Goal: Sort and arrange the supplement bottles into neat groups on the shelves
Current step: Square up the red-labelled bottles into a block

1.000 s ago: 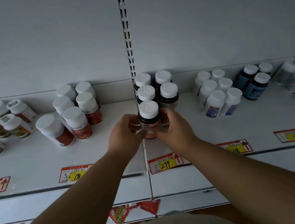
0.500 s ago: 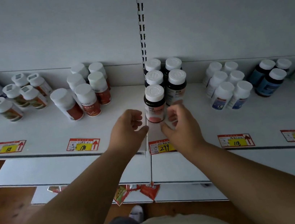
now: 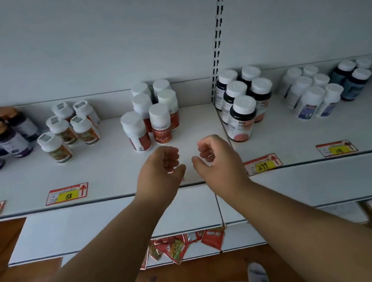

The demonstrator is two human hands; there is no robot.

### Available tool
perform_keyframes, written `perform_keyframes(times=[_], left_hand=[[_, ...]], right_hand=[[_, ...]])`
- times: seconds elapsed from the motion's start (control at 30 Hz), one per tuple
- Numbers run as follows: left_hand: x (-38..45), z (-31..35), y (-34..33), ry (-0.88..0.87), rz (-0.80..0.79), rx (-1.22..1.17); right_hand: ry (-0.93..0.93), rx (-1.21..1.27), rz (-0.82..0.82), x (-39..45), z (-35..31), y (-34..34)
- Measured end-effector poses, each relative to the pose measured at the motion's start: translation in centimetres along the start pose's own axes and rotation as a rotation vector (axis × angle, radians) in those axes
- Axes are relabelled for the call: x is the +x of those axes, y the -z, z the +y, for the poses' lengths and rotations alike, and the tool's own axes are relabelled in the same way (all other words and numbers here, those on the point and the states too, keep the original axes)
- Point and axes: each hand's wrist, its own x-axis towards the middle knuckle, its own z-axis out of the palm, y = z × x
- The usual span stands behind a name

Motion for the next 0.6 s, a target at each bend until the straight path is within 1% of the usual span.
perform_keyframes(times=[0.1, 0.2, 0.23, 0.3, 0.33, 0.37, 0.43, 0.47, 0.53, 0.6], left_hand=[[0.1, -1.4, 2.6, -0.005, 0.001, -0.009], [0.4, -2.1, 3.8, 0.005, 0.017, -0.022], [0.5, -2.3, 4.0, 0.014, 0.045, -0.023], [1.1, -2.8, 4.0, 0.052, 0.168, -0.054], [1.7, -3.1, 4.1, 0.093, 0.232, -0.08], [2.6, -3.4, 4.1, 0.148, 0.261, -0.106], [4.9, -3.9, 4.2, 0.246, 0.203, -0.13], [5.9, -4.0, 4.2, 0.259, 0.157, -0.126], [7.7, -3.9, 4.1, 0.2, 0.113, -0.119], [8.9, -3.3, 3.8, 0.156, 0.122, -0.076]], right_hand=[[-0.016, -0.006, 0.01, -0.4, -2.4, -2.3], [-0.005, -0.013, 0.032, -0.4, -3.5, -3.0], [-0.004, -0.027, 0.032, -0.3, -3.5, -3.1], [-0.023, -0.057, 0.03, 0.5, -3.0, -3.4], [-0.049, -0.062, 0.022, 1.1, -2.8, -3.6], [-0.087, -0.057, 0.003, 2.0, -2.6, -3.8], [-0.179, -0.027, -0.057, 4.3, -2.4, -4.2], [-0.212, -0.017, -0.098, 5.7, -2.3, -4.4], [-0.222, 0.037, -0.163, 8.3, -2.3, -4.9], [-0.173, 0.116, -0.195, 10.3, -2.4, -5.6]])
